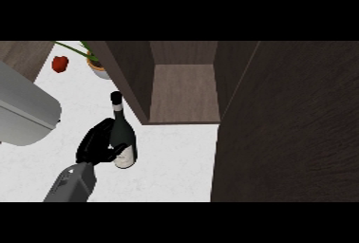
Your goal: Pick up the wine, place it into the cabinet and close the cabinet
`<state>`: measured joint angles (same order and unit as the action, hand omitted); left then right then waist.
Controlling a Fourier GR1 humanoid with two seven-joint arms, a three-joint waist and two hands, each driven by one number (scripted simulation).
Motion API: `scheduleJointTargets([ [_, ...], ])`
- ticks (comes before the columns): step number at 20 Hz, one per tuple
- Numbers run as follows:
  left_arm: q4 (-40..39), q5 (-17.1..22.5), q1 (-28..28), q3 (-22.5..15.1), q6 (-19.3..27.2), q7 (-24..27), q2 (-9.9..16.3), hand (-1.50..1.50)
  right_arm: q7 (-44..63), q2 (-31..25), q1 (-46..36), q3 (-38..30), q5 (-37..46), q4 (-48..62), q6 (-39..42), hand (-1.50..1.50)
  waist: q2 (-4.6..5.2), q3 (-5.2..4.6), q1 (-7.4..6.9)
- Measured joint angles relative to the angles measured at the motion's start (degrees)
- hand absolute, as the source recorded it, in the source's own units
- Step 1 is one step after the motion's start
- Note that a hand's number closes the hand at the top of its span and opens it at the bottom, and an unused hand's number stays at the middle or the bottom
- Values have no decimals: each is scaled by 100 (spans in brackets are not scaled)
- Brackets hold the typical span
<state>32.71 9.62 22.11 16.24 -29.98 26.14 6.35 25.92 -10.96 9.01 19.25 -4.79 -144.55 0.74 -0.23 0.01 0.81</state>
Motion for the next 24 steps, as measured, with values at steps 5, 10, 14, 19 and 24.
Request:
scheduleJointTargets([
  [5,73,-133,55,-94,304,271,-118,150,-30,5,-100,-107,-4,22,44,-150,11,-3,-4],
  [10,577,-85,-596,77,823,923,-200,150,-169,69,14,-82,11,63,22,-150,-26,4,-74],
  [14,1290,34,-1166,135,1079,1265,-386,150,-100,40,10,-101,7,51,16,-150,-42,10,-107],
  [19,2276,366,-1742,-298,1175,1243,-555,150,-17,45,-103,-221,-12,51,29,-150,-28,7,-103],
  [24,3538,656,-2187,-981,1565,650,-610,150,-115,57,-17,-231,-22,64,117,-150,-28,9,-91],
])
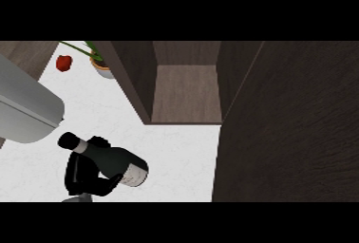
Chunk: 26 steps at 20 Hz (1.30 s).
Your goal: Pick up the wine, place it into the cabinet and close the cabinet
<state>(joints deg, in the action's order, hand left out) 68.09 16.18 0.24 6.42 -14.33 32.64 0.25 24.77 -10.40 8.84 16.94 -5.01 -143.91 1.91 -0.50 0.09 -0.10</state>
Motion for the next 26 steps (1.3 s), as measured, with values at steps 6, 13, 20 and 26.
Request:
scheduleJointTargets([
  [6,1265,190,-194,-1036,982,-682,-18,150,98,65,-83,27,-11,1,-19,-150,9,-3,31],
  [13,2388,158,121,-2030,2413,-1679,-22,150,127,110,-32,152,-7,-18,-53,-150,12,-5,87],
  [20,2460,301,983,-2631,3803,-2423,-24,150,86,50,-24,-83,-36,-10,81,-150,32,-6,112],
  [26,1916,346,1776,-2752,4490,-2685,-24,150,169,126,-132,-84,-49,0,64,-150,42,-8,125],
])
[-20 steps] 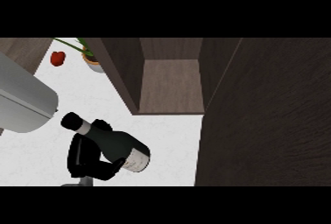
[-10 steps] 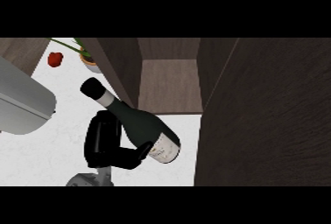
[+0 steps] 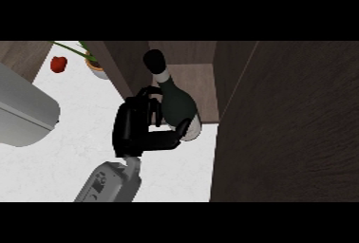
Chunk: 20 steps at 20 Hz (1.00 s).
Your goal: Pick up the wine, place it into the cabinet and close the cabinet
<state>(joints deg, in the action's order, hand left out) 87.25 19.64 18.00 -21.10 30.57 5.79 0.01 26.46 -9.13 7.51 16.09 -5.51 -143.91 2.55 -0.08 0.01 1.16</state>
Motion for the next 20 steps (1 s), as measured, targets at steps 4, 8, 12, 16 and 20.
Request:
scheduleJointTargets([
  [4,-725,153,477,-8,257,248,0,150,-29,28,78,68,-2,-5,34,-150,7,-2,34],
  [8,-1317,355,774,-110,412,521,0,150,33,33,-5,-1,-11,-6,41,-150,13,-3,36],
  [12,-2006,710,937,-168,363,947,-1,150,46,30,25,-21,-25,-11,95,-150,18,-4,63],
  [16,-2516,989,904,-273,255,1443,-1,150,-107,25,164,-113,-48,-2,225,-150,18,-3,65],
  [20,-2933,1392,1062,-354,232,1815,-1,150,3,10,83,-216,-83,-11,270,-150,21,-4,71],
])
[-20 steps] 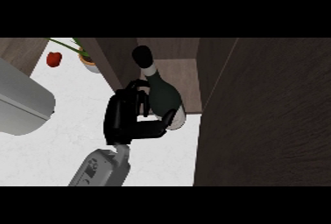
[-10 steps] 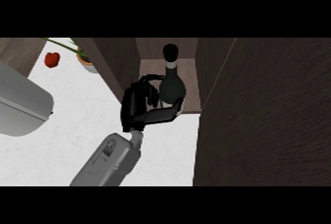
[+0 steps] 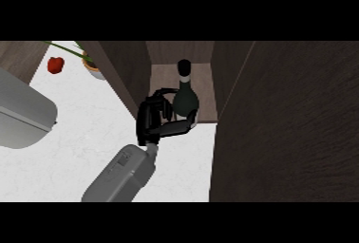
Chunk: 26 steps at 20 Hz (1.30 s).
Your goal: Pick up the wine, place it into the cabinet and close the cabinet
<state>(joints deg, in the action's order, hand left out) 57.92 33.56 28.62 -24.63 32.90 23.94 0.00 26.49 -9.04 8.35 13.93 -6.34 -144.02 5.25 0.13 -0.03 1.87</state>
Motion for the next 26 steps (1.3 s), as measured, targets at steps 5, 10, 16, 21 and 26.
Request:
scheduleJointTargets([
  [5,-500,601,232,56,-143,365,1,150,10,54,17,26,-24,-5,29,-150,4,-2,37],
  [10,-1074,1062,626,76,-236,591,0,150,-150,61,182,-29,-43,7,169,-150,7,0,52],
  [16,-1667,1413,1222,161,-265,588,0,150,-162,103,246,-26,-74,6,230,-150,11,0,61],
  [21,-2106,1592,1739,377,-272,488,1,150,-120,107,184,-158,-97,13,259,-150,10,1,45],
  [26,-2574,1730,2233,534,-277,500,21,150,-182,153,231,-161,-115,22,327,-150,16,2,72],
])
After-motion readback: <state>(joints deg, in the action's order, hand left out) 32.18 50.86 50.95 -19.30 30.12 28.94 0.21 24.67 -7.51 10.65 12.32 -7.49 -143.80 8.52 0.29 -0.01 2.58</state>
